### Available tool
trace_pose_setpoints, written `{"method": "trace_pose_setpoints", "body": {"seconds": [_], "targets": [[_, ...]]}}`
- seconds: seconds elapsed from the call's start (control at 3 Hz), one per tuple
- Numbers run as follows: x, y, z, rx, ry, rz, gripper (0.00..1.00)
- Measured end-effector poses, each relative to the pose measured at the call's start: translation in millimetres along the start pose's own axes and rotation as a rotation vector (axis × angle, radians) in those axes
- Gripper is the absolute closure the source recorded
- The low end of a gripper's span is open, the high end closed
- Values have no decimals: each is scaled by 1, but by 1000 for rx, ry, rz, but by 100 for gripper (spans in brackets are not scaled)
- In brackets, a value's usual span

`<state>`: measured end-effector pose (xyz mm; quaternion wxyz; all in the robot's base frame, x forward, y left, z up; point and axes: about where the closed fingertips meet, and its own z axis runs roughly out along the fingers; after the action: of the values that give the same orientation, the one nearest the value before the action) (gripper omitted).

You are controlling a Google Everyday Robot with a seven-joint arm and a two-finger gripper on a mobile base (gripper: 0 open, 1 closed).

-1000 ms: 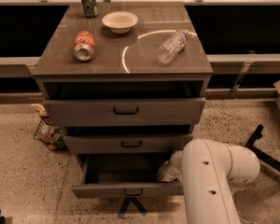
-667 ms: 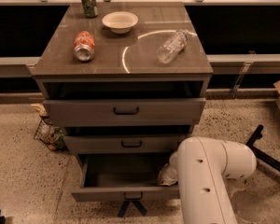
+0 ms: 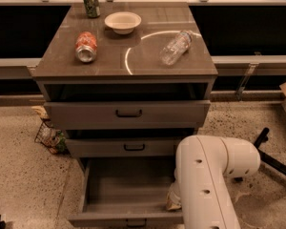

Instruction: Open bottom drawer

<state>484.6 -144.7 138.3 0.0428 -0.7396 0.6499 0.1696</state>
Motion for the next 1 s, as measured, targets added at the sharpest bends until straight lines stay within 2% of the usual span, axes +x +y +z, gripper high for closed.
{"method": "trace_pose_setpoints", "body": {"seconds": [0.33, 0.67, 1.0], "targets": [[-3, 42, 6, -76, -13, 66, 100], [-14, 45, -16, -12, -100, 121, 100], [-19, 46, -65, 119, -237, 181, 100]]}}
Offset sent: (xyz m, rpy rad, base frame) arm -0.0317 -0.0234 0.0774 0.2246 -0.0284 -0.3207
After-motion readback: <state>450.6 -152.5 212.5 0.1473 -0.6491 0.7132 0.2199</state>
